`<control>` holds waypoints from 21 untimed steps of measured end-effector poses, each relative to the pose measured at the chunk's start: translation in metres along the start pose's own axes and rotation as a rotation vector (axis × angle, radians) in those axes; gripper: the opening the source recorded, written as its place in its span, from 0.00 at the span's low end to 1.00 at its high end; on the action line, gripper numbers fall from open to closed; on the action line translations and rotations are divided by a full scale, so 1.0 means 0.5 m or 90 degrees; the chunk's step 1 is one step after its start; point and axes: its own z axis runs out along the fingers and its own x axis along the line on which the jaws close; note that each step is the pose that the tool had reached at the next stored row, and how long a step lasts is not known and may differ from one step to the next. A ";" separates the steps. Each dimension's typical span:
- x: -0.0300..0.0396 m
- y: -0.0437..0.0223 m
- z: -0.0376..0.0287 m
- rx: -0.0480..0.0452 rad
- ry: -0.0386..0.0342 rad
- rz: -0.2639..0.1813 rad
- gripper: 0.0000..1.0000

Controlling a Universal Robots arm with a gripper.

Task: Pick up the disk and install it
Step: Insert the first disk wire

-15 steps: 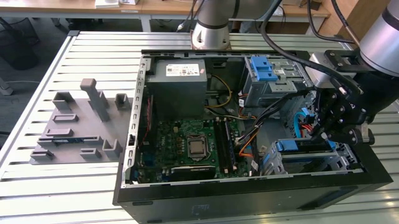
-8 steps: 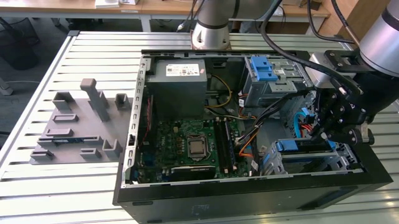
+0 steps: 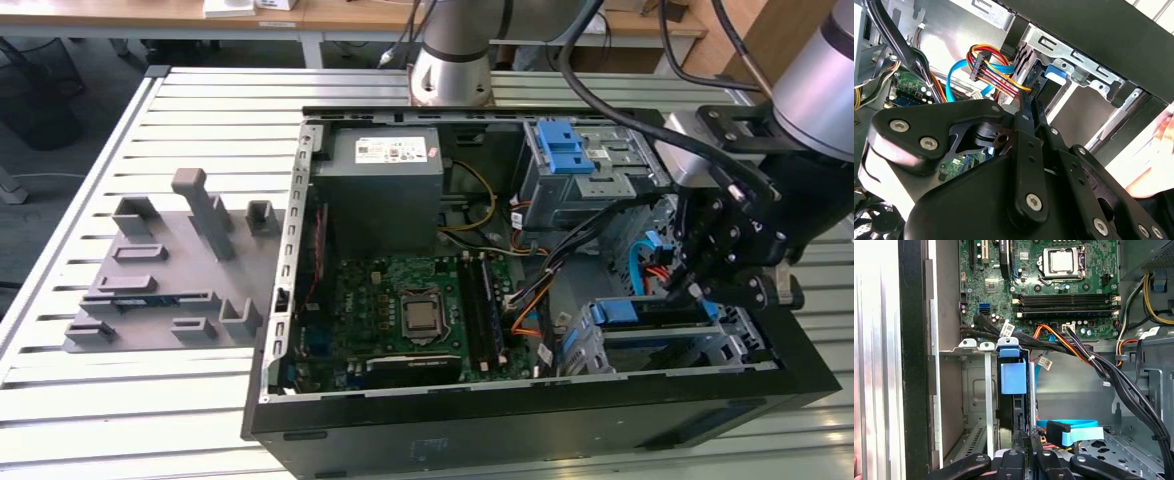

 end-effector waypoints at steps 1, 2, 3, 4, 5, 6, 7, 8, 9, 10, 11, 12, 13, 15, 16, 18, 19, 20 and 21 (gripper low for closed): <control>0.001 0.000 0.000 0.0000 -0.0004 0.000 0.16; 0.002 0.000 0.001 0.0000 -0.0014 0.000 0.16; 0.002 0.000 0.001 -0.0001 -0.0028 0.001 0.16; 0.003 0.000 0.002 -0.0002 -0.0041 0.001 0.16; 0.003 0.000 0.002 -0.0002 -0.0051 0.001 0.16; 0.003 0.000 0.002 -0.0003 -0.0059 0.001 0.16; 0.003 0.000 0.003 -0.0003 -0.0068 0.001 0.16; 0.004 0.000 0.003 -0.0003 -0.0072 0.001 0.16; 0.004 0.000 0.003 -0.0003 -0.0075 0.001 0.16; 0.004 0.000 0.004 -0.0003 -0.0076 0.002 0.16; 0.005 0.000 0.004 -0.0003 -0.0078 0.002 0.16; 0.005 0.000 0.005 -0.0003 -0.0081 0.002 0.16; 0.005 0.000 0.005 -0.0003 -0.0080 0.002 0.16; 0.006 0.000 0.004 -0.0003 -0.0079 0.002 0.16; 0.006 0.000 0.005 -0.0003 -0.0080 0.002 0.16; 0.006 0.000 0.005 -0.0003 -0.0080 0.002 0.16; 0.006 0.000 0.006 -0.0003 -0.0080 0.002 0.16; 0.006 0.000 0.007 -0.0003 -0.0079 0.002 0.16; 0.006 0.000 0.007 -0.0004 -0.0080 0.002 0.16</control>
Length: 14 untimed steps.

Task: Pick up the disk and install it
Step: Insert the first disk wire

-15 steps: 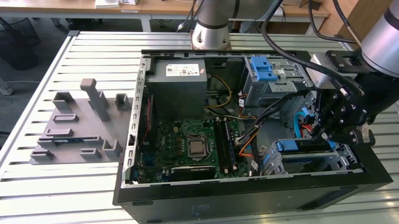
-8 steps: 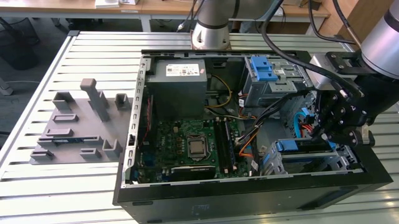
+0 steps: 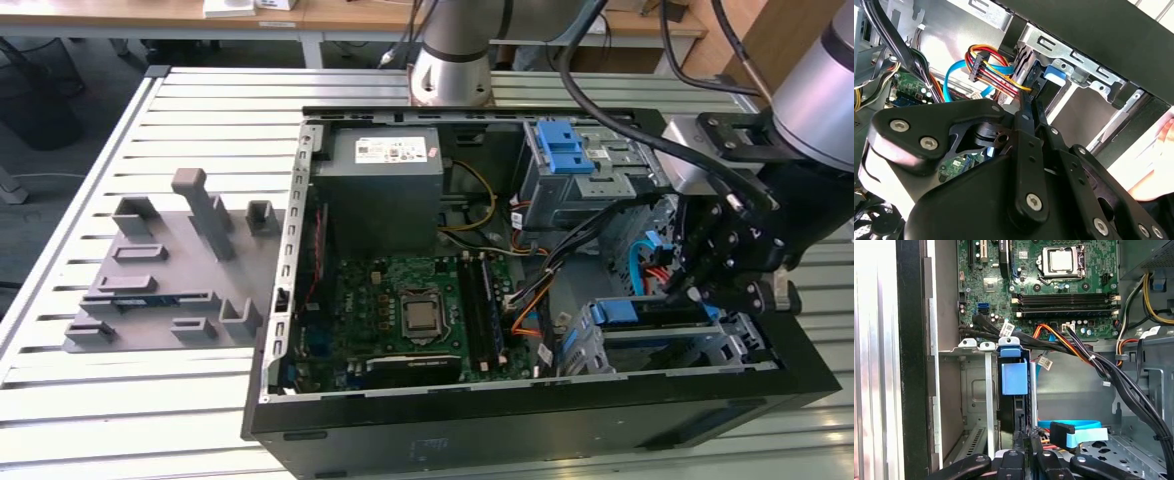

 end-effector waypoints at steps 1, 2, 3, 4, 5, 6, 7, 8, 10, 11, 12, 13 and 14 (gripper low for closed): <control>0.000 0.000 0.001 -0.0001 -0.0002 0.000 0.16; 0.000 0.000 0.002 -0.0002 -0.0001 0.000 0.16; 0.000 0.000 0.003 -0.0004 -0.0002 0.000 0.16; 0.000 0.000 0.004 -0.0006 -0.0004 0.000 0.16; 0.001 0.000 0.005 -0.0008 -0.0005 0.000 0.16; 0.001 -0.001 0.006 -0.0010 -0.0006 0.000 0.16; 0.001 -0.001 0.006 -0.0011 -0.0006 0.000 0.16; 0.001 -0.001 0.006 -0.0011 -0.0007 0.000 0.16; 0.001 -0.001 0.006 -0.0011 -0.0010 0.000 0.16; 0.001 -0.001 0.006 -0.0011 -0.0010 0.000 0.16; 0.001 0.000 0.007 -0.0012 -0.0017 0.000 0.16; 0.001 -0.001 0.007 -0.0012 -0.0017 0.000 0.17; 0.001 -0.001 0.006 -0.0012 -0.0016 0.000 0.17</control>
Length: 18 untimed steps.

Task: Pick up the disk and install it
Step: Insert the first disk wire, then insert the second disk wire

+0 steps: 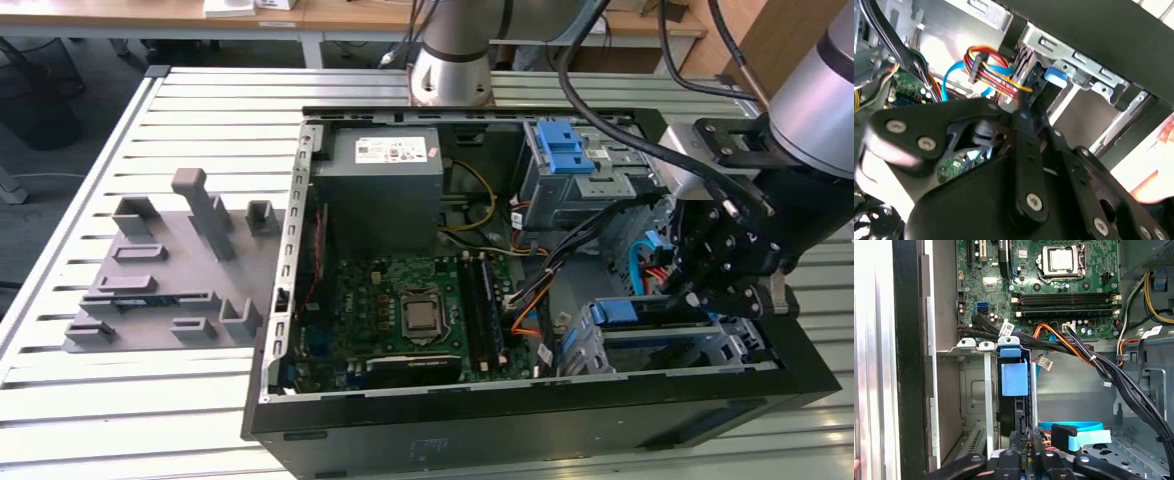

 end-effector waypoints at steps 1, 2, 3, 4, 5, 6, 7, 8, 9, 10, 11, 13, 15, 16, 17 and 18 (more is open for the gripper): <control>0.000 0.000 -0.002 0.0000 0.0004 0.000 0.24; 0.000 0.000 -0.004 0.0000 0.0003 0.000 0.24; 0.000 0.000 -0.006 0.0001 0.0002 0.000 0.24; 0.000 0.000 -0.009 0.0000 0.0004 0.000 0.24; 0.000 0.000 -0.012 0.0000 0.0003 0.000 0.24; 0.000 0.000 -0.015 0.0000 0.0004 0.000 0.24; 0.000 0.000 -0.017 0.0000 0.0004 0.000 0.24; 0.000 0.000 -0.020 0.0000 0.0004 0.000 0.24; 0.000 0.000 -0.020 0.0000 0.0003 0.000 0.22; 0.000 0.000 -0.020 -0.0001 0.0003 0.000 0.22; 0.000 0.000 -0.020 -0.0001 0.0002 0.000 0.16; 0.000 0.000 -0.021 0.0000 0.0002 0.000 0.11; 0.000 0.000 -0.021 -0.0001 0.0003 0.000 0.11; 0.000 0.000 -0.021 -0.0001 0.0003 0.000 0.11; 0.000 0.000 -0.021 0.0000 0.0003 0.000 0.11; 0.000 0.000 -0.021 0.0000 0.0004 0.000 0.11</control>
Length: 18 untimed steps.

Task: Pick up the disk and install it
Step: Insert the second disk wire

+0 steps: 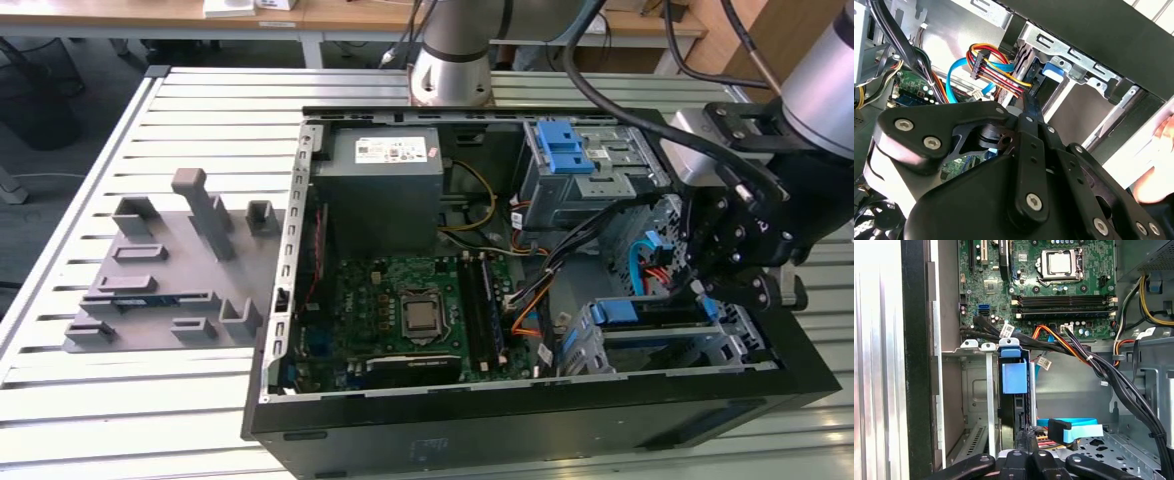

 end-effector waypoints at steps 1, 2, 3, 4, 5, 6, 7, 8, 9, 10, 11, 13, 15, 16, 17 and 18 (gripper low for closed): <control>0.000 0.000 0.000 0.0000 0.0000 0.000 0.11; 0.000 0.000 0.000 0.0000 0.0000 0.000 0.11; 0.000 0.000 0.000 0.0000 0.0000 0.000 0.11; 0.000 0.000 -0.001 0.0000 0.0000 0.000 0.11; 0.000 0.000 -0.001 0.0000 0.0001 0.000 0.11; 0.000 0.001 -0.001 0.0000 0.0001 0.000 0.11; 0.000 0.001 -0.001 0.0000 0.0001 0.000 0.11; 0.000 0.003 -0.001 0.0002 0.0000 0.000 0.11; 0.000 0.004 -0.001 0.0003 0.0001 0.000 0.11; 0.000 0.004 -0.001 0.0004 0.0001 0.000 0.11; 0.000 0.004 -0.002 0.0004 0.0002 0.000 0.11; 0.000 0.004 -0.007 0.0004 0.0000 0.000 0.11; 0.000 0.004 -0.013 0.0004 0.0000 0.000 0.11; 0.000 0.004 -0.016 0.0004 0.0000 0.000 0.11; 0.000 0.005 -0.017 0.0004 0.0000 0.000 0.11; 0.000 0.006 -0.017 0.0005 -0.0002 0.000 0.11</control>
